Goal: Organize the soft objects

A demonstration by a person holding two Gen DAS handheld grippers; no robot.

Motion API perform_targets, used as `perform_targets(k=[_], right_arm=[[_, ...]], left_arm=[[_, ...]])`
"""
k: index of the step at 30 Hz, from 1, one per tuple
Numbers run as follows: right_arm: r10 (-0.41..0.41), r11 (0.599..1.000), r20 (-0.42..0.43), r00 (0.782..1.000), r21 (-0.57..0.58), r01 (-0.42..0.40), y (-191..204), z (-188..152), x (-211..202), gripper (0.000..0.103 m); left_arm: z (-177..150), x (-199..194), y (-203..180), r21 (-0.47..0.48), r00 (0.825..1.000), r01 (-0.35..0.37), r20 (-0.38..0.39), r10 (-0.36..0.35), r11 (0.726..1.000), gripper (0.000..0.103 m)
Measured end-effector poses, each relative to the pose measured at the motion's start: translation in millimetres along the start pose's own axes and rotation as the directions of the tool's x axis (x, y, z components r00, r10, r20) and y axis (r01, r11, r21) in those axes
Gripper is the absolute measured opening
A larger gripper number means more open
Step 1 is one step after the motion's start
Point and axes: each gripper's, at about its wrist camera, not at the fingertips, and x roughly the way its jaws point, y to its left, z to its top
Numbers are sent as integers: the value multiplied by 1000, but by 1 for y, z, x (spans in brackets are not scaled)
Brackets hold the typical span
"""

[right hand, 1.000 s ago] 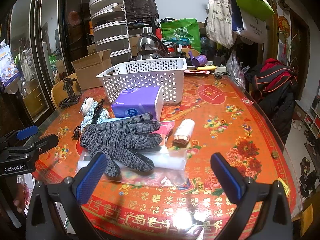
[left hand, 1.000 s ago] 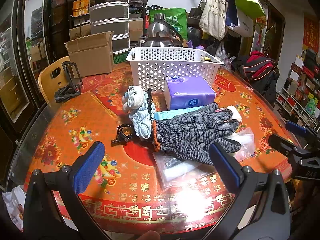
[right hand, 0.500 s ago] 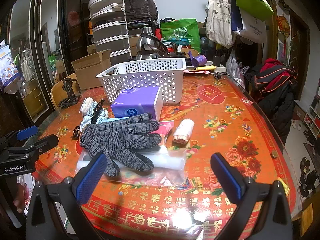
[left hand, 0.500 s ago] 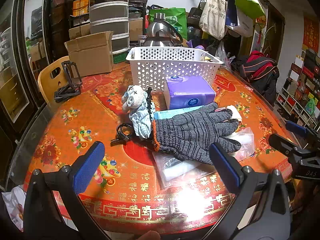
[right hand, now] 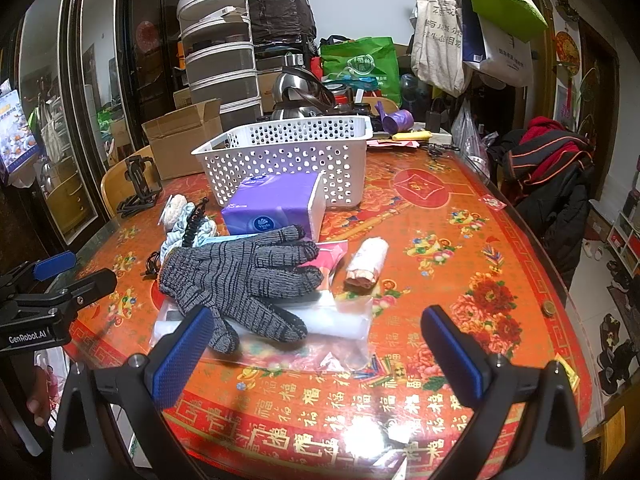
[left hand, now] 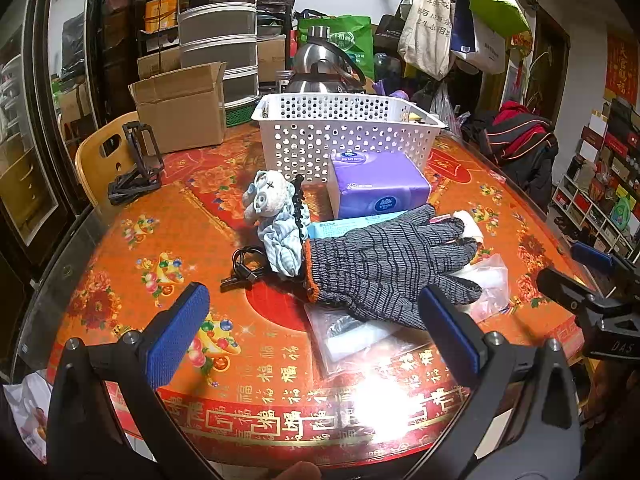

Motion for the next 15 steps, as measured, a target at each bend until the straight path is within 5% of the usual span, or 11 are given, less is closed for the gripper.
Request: perform_targets(k=[15], right_arm=[[0,1000,-2,1000,1,0,1,-1,1,103]], left_arm=[[-2,1,-3,2,1000,4,7,-4,1000,103]])
